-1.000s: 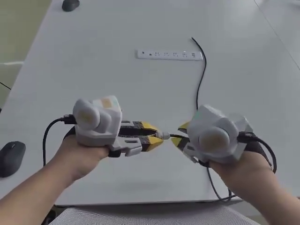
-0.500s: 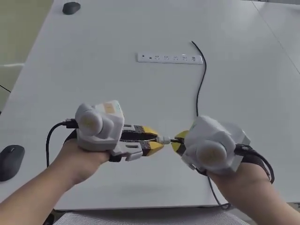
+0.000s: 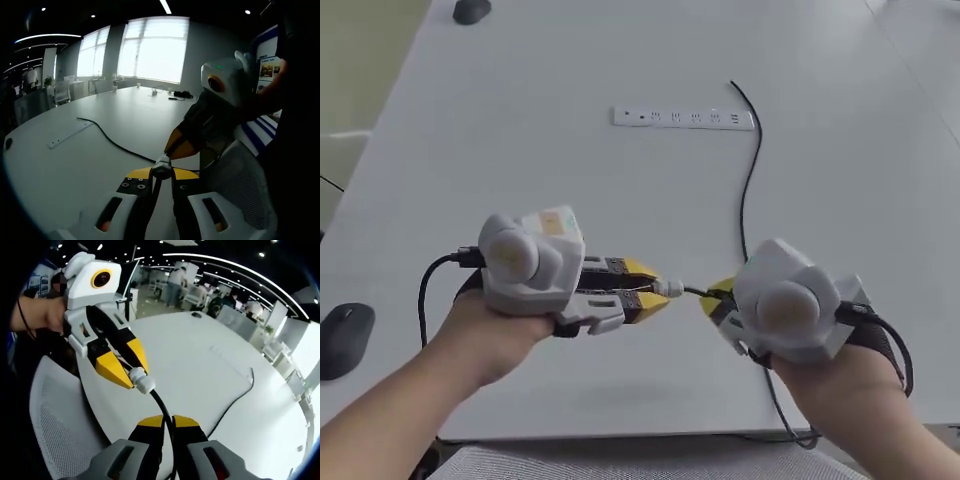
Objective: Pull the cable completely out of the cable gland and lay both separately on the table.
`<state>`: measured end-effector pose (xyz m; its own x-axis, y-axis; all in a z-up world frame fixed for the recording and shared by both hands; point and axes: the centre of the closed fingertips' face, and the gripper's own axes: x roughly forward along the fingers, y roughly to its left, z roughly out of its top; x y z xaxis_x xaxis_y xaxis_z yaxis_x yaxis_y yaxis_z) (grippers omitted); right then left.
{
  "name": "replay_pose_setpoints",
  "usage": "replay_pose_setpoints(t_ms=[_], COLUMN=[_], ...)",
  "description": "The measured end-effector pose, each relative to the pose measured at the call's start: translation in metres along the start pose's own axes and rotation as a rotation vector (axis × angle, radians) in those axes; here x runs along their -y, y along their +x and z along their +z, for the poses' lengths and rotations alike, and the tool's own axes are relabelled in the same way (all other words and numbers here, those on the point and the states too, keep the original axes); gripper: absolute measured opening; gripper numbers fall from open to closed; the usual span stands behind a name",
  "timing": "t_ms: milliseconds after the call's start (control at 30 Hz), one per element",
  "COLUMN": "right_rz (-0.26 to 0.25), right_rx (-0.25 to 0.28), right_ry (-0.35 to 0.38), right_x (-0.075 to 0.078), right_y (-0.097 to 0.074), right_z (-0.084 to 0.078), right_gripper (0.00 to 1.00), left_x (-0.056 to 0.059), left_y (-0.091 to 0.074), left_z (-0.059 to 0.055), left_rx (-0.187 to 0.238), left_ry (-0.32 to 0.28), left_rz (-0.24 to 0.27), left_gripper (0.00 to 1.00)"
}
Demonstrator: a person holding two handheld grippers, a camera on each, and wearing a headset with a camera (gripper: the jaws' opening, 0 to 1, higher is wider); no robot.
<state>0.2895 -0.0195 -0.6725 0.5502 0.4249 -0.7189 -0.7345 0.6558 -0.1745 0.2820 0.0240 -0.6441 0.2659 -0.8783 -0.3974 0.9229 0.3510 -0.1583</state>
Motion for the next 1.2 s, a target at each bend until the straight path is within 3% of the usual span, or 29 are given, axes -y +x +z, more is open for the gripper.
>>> replay_pose_setpoints(t_ms=[400,900,1200], right_rz=[-0.040,-0.078,-0.097], right_rx=[-0.014,-0.030,-0.022], right_ry=[0.127,0.385,0.328], right_x=[0.014,0.032,0.035], right_y=[0.000,0.005,0.002], right_z=[-0.024,-0.062,-0.060], right_gripper=[0.00,0.01,0.02], left_x=[0.002,0.005,0.005], left_y=[0.000,0.002,0.003], left_z=[0.002,-0.002,-0.002], left_rx=[0.001,-0.008,-0.010], left_ry=[0.004,0.000,-0.005], left_rz=[0.001,-0.002,-0.005], left_gripper=[0.15,0.15,0.15])
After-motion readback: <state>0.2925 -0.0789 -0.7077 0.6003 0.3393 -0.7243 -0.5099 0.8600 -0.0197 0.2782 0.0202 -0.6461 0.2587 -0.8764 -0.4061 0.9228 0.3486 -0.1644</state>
